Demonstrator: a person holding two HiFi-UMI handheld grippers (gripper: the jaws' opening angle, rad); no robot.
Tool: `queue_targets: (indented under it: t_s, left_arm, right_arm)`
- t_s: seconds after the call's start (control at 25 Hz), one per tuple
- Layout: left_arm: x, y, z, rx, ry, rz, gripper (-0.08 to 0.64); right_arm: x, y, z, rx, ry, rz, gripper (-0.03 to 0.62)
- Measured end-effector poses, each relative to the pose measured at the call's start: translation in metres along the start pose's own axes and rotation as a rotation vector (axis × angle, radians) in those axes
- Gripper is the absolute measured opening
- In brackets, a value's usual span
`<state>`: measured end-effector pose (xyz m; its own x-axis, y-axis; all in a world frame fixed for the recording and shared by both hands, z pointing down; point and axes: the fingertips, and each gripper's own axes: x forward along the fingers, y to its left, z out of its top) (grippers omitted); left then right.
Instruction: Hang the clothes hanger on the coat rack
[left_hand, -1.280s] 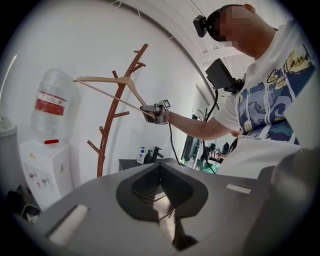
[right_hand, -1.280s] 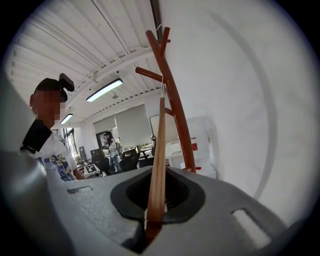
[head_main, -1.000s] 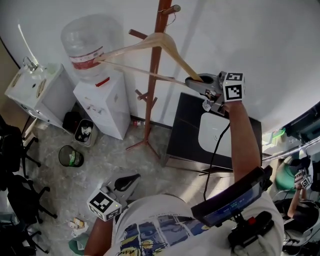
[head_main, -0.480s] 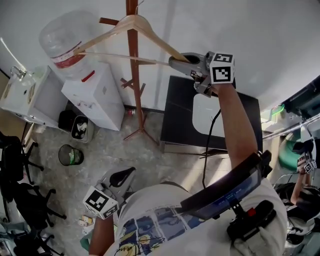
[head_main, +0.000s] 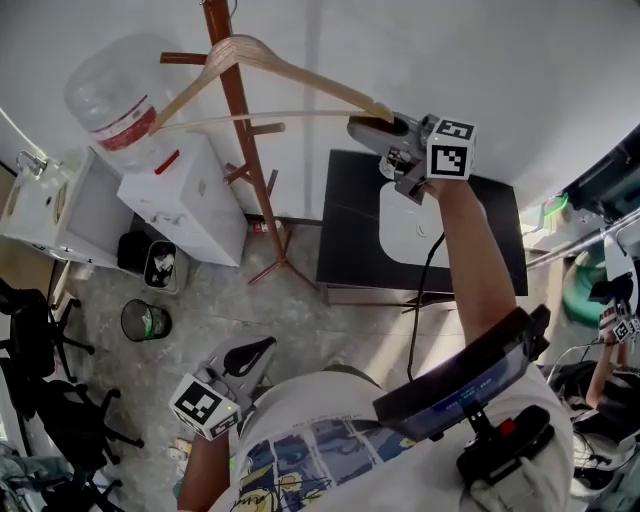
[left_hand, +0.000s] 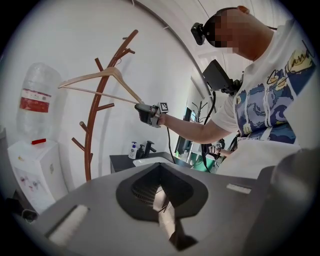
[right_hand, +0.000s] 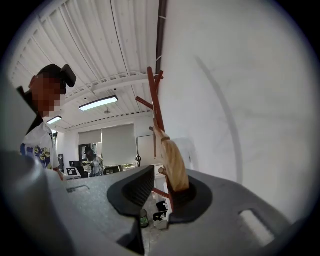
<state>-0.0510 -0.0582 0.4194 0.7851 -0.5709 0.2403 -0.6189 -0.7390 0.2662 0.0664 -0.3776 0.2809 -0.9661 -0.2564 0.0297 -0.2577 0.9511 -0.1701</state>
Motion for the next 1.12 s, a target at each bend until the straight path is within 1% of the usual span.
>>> queue_targets:
  t_s: [0.24,0.44,0.56,0.72,0.84,0.96,1.12]
  left_arm:
    - [0.002,-0.008,-0.002,0.020,0.014,-0.034,0.002]
    - [0.003,-0.005,0.001,0.029,0.024,-0.063,0.002]
    - [0.002,-0.002,0.001,0.040,0.033,-0.091,0.002]
    - [-0.003,0.001,0.001,0.050,0.029,-0.139,0.002]
    - [-0.010,0.004,0.004,0.068,0.027,-0.178,0.002]
    - [-0.021,0.007,0.006,0.081,0.022,-0.207,0.002]
    - [-0.036,0.012,0.006,0.097,0.017,-0.240,0.002]
  right_arm:
    - [-0.030,0.002,-0.010,0.019,-0.023,-0.063,0.074]
    - [-0.051,0.002,-0.022,0.043,-0.031,-0.119,0.074]
    - [-0.063,0.009,-0.032,0.040,-0.021,-0.168,0.074]
    - [-0.076,0.029,-0.050,0.008,0.030,-0.260,0.074]
    - [-0.078,0.050,-0.062,-0.011,0.056,-0.306,0.074]
    - [-0.075,0.077,-0.072,-0.022,0.067,-0.341,0.074]
    - [-0.071,0.113,-0.080,-0.037,0.063,-0.407,0.071]
